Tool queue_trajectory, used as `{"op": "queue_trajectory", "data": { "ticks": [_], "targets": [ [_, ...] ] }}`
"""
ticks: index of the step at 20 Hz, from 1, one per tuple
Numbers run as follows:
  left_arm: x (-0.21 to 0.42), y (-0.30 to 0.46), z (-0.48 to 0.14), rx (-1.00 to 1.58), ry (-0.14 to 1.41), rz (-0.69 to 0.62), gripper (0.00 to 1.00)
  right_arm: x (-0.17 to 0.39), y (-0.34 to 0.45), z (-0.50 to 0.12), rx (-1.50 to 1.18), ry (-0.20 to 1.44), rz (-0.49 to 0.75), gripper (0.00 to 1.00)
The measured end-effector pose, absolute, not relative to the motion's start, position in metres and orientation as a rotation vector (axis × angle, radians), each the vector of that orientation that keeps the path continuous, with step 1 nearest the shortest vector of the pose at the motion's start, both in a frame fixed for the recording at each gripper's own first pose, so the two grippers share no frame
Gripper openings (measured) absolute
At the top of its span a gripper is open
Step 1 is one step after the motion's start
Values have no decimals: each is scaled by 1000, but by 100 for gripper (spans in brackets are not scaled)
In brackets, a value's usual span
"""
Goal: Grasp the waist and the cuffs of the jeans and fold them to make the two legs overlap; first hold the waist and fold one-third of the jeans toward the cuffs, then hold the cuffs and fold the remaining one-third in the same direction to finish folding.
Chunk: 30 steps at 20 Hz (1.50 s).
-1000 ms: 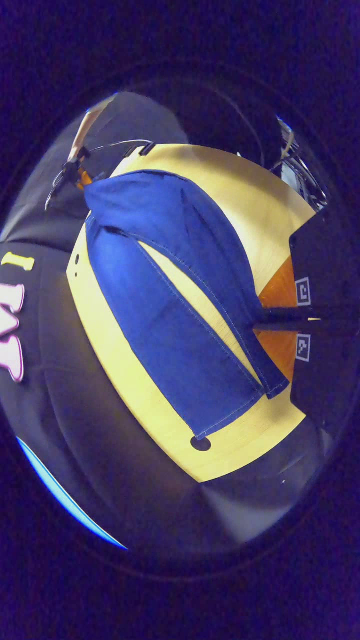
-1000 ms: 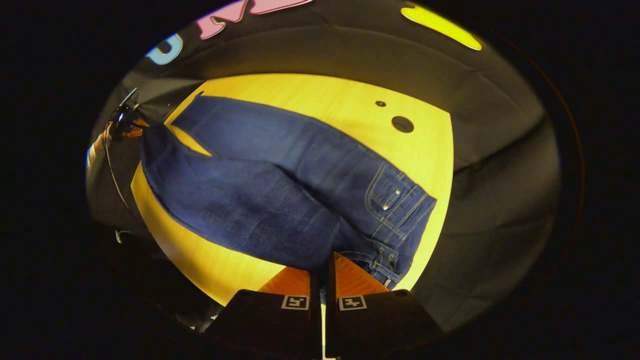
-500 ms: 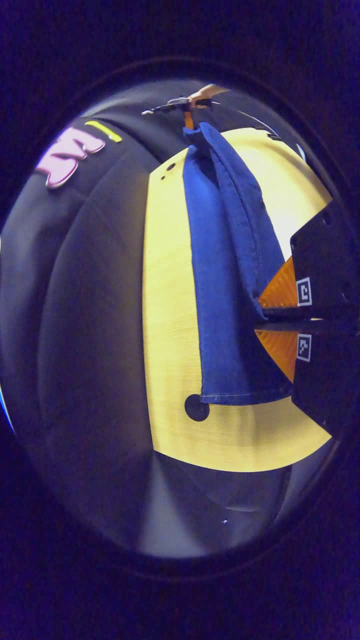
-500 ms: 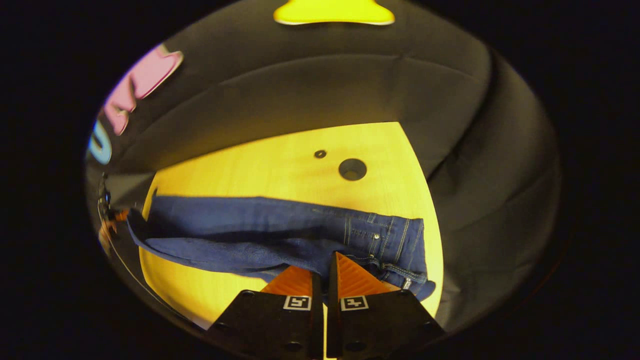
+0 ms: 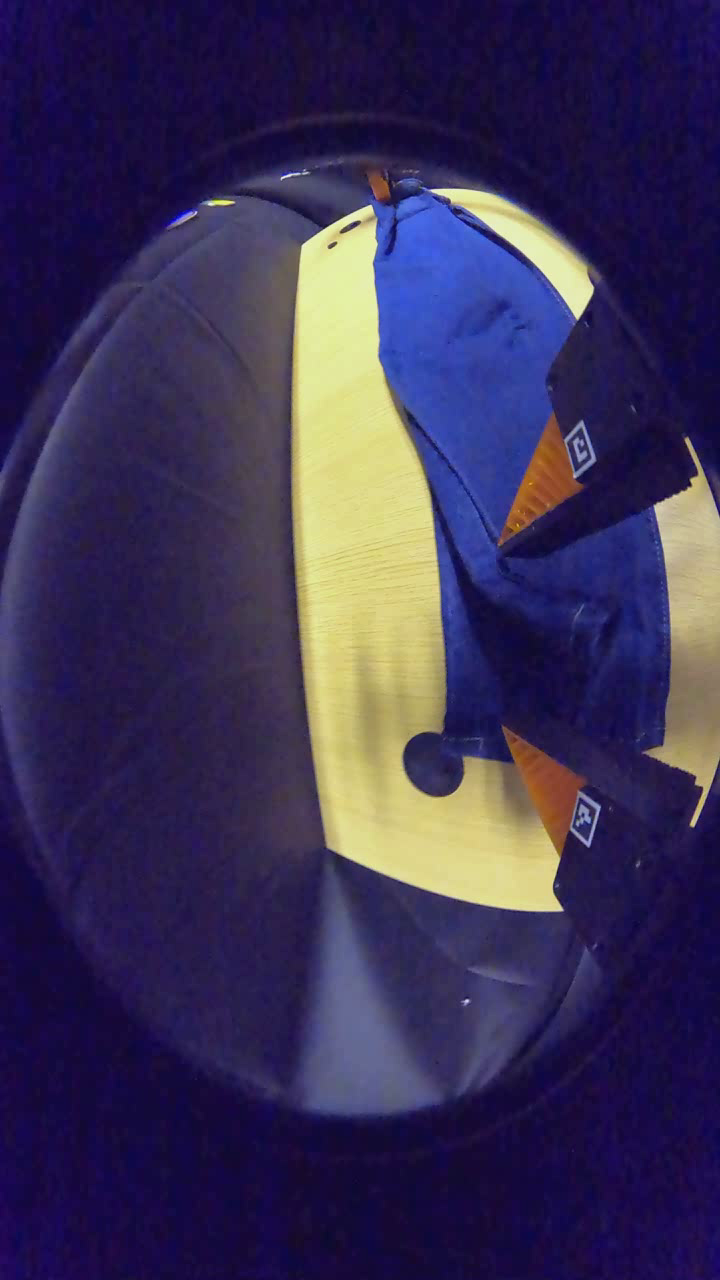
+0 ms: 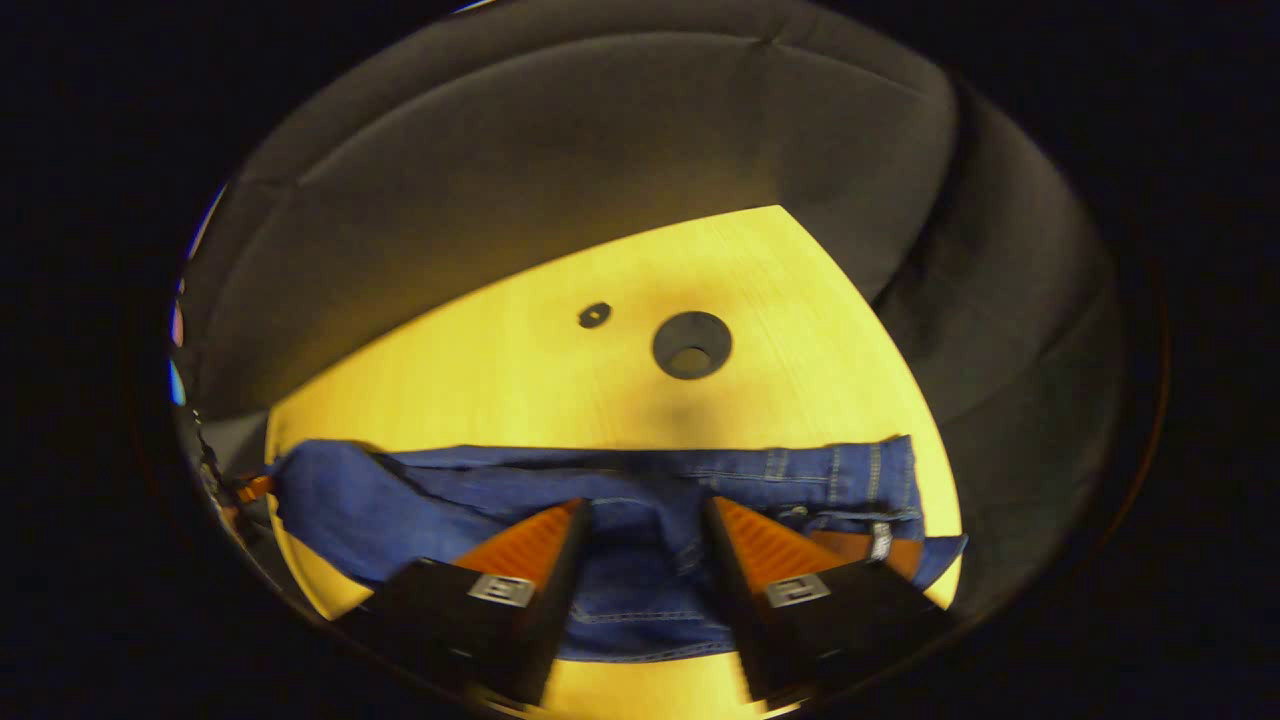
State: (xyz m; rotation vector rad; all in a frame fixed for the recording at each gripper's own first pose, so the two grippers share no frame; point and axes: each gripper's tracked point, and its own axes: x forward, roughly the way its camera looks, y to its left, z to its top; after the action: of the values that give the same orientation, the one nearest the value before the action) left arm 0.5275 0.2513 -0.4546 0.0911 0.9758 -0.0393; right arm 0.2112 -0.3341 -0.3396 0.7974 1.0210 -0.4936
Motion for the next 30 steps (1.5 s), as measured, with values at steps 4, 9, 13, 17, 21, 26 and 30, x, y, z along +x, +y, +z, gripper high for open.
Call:
{"op": "queue_trajectory", "data": {
  "ticks": [4, 9, 13, 17, 21, 26, 30],
  "targets": [
    [533, 258, -377, 75, 773, -26, 98, 206, -369, -291, 813, 845, -561, 98],
    [498, 237, -274, 40, 581, -117, 98, 170, -407, -226, 790, 741, -686, 97],
    [434, 206, -238, 84, 524, -217, 98, 129, -399, -237, 811, 831, -739, 97],
    [372, 149, -229, 28, 516, -332, 98, 89, -391, -272, 936, 910, -825, 98],
    [341, 141, -250, 36, 565, -317, 98, 58, -388, -332, 1041, 1007, -921, 98],
    [323, 128, -268, 85, 613, -296, 99, 47, -390, -377, 1189, 1062, -1031, 99],
    [327, 122, -280, 61, 624, -288, 99, 60, -388, -397, 1240, 1045, -1086, 87]
  ]
}}
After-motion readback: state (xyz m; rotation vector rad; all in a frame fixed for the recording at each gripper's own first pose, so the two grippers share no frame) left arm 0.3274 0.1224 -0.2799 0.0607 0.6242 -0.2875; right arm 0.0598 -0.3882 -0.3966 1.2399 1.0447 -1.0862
